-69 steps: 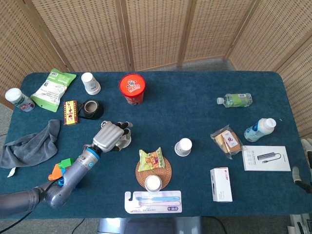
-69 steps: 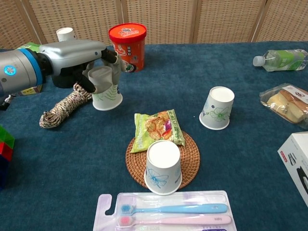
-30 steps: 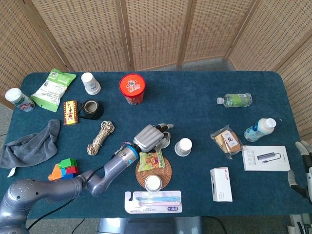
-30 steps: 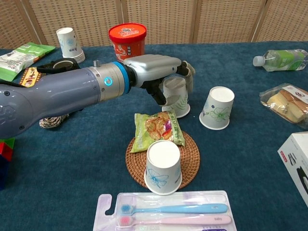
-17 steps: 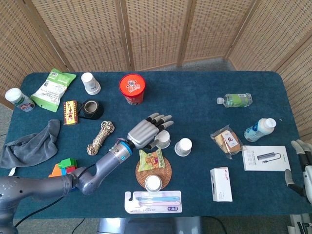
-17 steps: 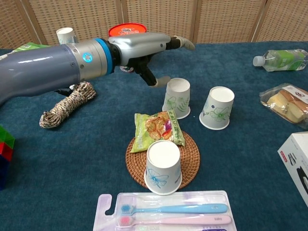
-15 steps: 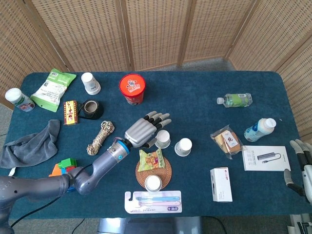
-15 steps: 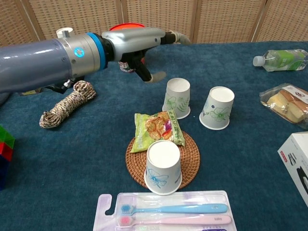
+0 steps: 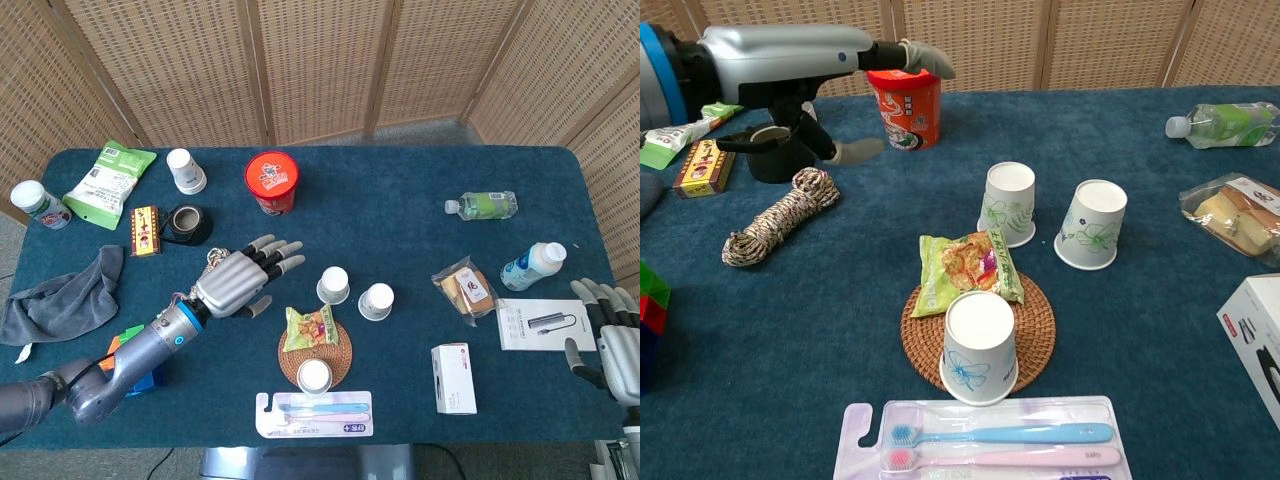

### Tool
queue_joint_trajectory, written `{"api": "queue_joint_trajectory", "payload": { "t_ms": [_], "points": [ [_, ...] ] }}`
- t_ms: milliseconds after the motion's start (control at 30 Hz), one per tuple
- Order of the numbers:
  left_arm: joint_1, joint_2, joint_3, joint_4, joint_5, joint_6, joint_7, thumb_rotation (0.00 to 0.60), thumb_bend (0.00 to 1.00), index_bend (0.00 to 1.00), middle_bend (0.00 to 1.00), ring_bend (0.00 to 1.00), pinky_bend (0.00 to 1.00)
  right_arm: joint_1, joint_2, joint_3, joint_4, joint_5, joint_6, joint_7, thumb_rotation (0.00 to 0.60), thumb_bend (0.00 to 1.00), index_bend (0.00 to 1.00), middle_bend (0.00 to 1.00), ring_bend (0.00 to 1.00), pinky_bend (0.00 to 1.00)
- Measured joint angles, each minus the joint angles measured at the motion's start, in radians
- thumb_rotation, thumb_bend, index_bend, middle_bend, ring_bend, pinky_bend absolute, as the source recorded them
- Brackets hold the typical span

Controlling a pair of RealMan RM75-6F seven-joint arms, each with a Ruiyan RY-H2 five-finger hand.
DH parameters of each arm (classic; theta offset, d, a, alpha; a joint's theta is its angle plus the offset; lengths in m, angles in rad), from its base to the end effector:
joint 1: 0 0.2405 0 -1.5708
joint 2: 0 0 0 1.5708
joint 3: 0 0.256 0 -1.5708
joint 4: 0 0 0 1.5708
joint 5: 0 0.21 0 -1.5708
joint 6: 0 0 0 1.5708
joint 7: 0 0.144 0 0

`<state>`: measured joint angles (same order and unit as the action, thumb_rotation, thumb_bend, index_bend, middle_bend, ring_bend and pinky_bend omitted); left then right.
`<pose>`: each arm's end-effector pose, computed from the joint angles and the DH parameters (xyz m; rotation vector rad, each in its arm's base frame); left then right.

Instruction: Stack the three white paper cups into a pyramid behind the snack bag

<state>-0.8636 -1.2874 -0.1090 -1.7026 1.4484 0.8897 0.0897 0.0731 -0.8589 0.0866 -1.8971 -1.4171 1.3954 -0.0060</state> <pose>-0.0867 0.3216 0.0302 -2.2341 -0.7516 -1.1043 -0.2815 -0.1805 0.2079 1.3528 -0.9976 0.8546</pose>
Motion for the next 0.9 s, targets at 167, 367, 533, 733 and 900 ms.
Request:
{"api": "queue_joint_trajectory", "payload": {
  "t_ms": [167,367,533,733,900],
  "points": [
    [0.011,0.031,0.051,-0.033,0.103,0.007,-0.037,0.6,0.53,0.0,0.0,0.0,0.03,0.012,-0.001,0.006,-0.008,0.013,-0.009,-0.011,0.6,0.53,0.0,0.0,0.0,0.0],
    [0.004,0.041,0.089,-0.043,0.184,0.003,-0.075,0.6,0.53,0.0,0.0,0.0,0.02,0.014,-0.003,0.012,-0.002,0.014,0.004,-0.016,0.6,0.53,0.0,0.0,0.0,0.0],
    [-0.016,0.031,0.119,-0.048,0.252,-0.011,-0.107,0.6,0.5,0.0,0.0,0.0,0.0,0.016,-0.001,0.016,0.002,0.018,0.01,-0.019,0.6,0.53,0.0,0.0,0.0,0.0],
    [-0.044,0.023,0.15,-0.069,0.315,-0.03,-0.117,0.6,0.46,0.0,0.0,0.0,0.0,0.015,0.002,0.018,0.003,0.028,0.013,-0.019,0.599,0.53,0.0,0.0,0.0,0.0],
    [-0.07,0.031,0.175,-0.098,0.343,-0.074,-0.113,0.6,0.45,0.0,0.0,0.0,0.0,0.012,0.002,0.017,0.005,0.035,0.017,-0.014,0.6,0.53,0.0,0.0,0.0,0.0]
  ]
}}
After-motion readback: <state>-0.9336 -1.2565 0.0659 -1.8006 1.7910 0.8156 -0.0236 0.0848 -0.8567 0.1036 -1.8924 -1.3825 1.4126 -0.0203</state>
